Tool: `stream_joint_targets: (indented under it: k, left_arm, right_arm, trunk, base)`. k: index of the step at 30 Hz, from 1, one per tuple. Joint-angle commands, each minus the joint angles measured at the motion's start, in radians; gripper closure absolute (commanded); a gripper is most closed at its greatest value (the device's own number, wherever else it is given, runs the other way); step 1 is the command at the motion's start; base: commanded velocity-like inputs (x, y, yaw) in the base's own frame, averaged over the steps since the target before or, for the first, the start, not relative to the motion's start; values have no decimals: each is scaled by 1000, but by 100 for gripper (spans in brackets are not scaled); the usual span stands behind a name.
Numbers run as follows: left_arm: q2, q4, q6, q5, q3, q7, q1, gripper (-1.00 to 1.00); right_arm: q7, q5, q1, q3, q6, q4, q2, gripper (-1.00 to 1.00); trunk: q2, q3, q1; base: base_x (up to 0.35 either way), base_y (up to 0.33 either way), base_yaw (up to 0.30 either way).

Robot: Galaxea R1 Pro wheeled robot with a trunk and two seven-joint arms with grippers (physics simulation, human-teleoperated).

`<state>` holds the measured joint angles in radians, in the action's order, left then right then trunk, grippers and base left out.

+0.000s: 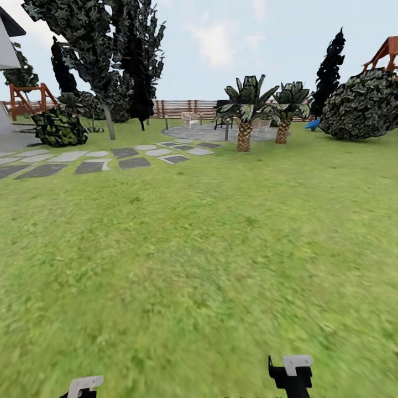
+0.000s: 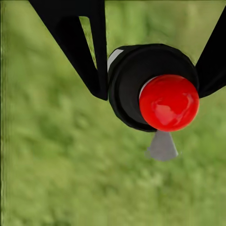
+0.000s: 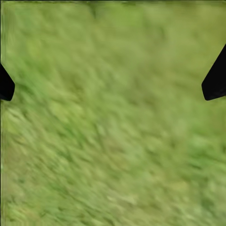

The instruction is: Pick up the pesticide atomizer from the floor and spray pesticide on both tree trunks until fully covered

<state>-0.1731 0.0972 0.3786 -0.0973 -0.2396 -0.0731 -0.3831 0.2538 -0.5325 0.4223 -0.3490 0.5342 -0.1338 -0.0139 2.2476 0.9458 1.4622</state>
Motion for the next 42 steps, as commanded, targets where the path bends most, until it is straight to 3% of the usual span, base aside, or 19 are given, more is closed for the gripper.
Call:
stream_joint_targets:
  k: [1, 28, 42]
  left_arm:
    - [0, -1, 3, -10, -9, -3, 0, 100]
    - [0, 1, 3, 4, -18, -8, 0, 100]
    - [-2, 5, 5, -5, -14, -4, 0, 100]
  right_arm:
    - [5, -11, 1, -5, 3, 2, 0, -100]
    - [5, -11, 1, -5, 3, 2, 1, -100]
    - [6, -11, 1, -5, 3, 1, 0, -100]
  trunk:
    - [0, 1, 0]
    - [0, 1, 0]
    - [0, 1, 0]
  base:
    - [0, 0, -300]
    - [0, 0, -300]
    - [44, -20, -300]
